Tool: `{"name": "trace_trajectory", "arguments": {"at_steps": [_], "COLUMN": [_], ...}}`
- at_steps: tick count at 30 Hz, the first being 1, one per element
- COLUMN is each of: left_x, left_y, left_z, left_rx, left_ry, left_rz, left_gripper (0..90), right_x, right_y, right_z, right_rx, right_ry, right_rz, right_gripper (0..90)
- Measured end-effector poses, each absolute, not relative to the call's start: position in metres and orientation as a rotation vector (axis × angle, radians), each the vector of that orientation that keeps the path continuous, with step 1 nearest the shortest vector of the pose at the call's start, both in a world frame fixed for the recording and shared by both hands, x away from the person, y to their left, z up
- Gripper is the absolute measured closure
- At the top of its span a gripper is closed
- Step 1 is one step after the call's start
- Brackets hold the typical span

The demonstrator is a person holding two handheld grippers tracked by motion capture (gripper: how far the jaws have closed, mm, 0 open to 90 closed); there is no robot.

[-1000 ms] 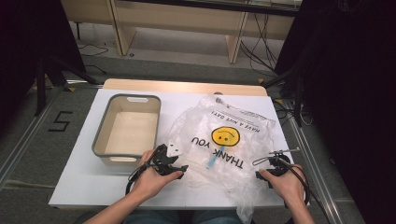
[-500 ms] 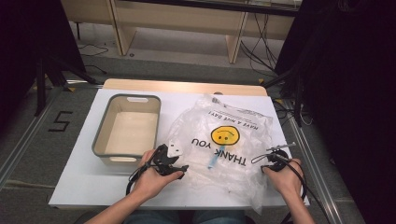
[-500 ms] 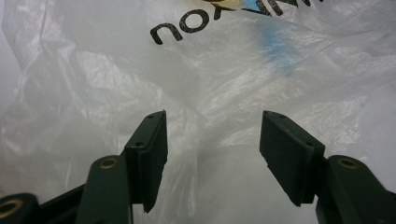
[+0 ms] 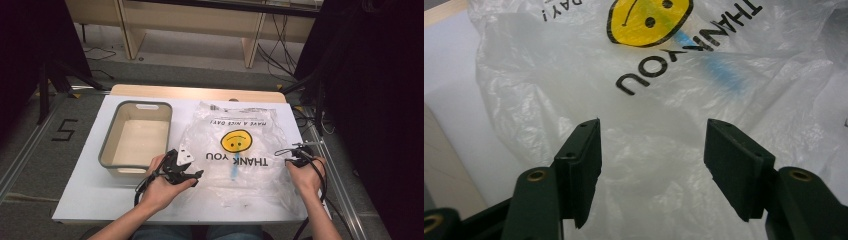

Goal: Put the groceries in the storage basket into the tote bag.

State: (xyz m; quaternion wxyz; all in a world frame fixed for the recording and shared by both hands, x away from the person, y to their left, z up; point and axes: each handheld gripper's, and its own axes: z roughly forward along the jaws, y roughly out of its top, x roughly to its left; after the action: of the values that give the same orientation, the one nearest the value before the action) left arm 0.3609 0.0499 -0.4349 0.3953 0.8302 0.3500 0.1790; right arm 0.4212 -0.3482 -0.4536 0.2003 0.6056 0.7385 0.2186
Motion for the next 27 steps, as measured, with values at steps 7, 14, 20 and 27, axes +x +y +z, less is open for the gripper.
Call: {"name": "trace_trajectory", "arguments": {"at_steps": [7, 14, 20, 27], "left_x": [0.363, 0.359, 0.354, 0.354], "left_y": [0.059, 0.057, 0.053, 0.053], "left_z": [-0.436, -0.45, -0.465, -0.475], "left_rx": [2.149, 2.229, 2.332, 2.377], "left_ry": [0.958, 0.981, 0.989, 1.023], "left_rz": [0.381, 0.321, 0.313, 0.274], "left_gripper": [35.8, 33.4, 33.4, 36.2], "right_x": [0.423, 0.418, 0.397, 0.369], "right_y": [-0.358, -0.356, -0.351, -0.349], "right_z": [-0.456, -0.458, -0.443, -0.436], "right_rx": [1.754, 1.747, 1.651, 1.645], "right_ry": [2.004, 2.029, 2.018, 2.109], "right_rz": [0.601, 0.635, 0.697, 0.717], "right_gripper": [90.0, 72.6, 49.5, 39.1]}}
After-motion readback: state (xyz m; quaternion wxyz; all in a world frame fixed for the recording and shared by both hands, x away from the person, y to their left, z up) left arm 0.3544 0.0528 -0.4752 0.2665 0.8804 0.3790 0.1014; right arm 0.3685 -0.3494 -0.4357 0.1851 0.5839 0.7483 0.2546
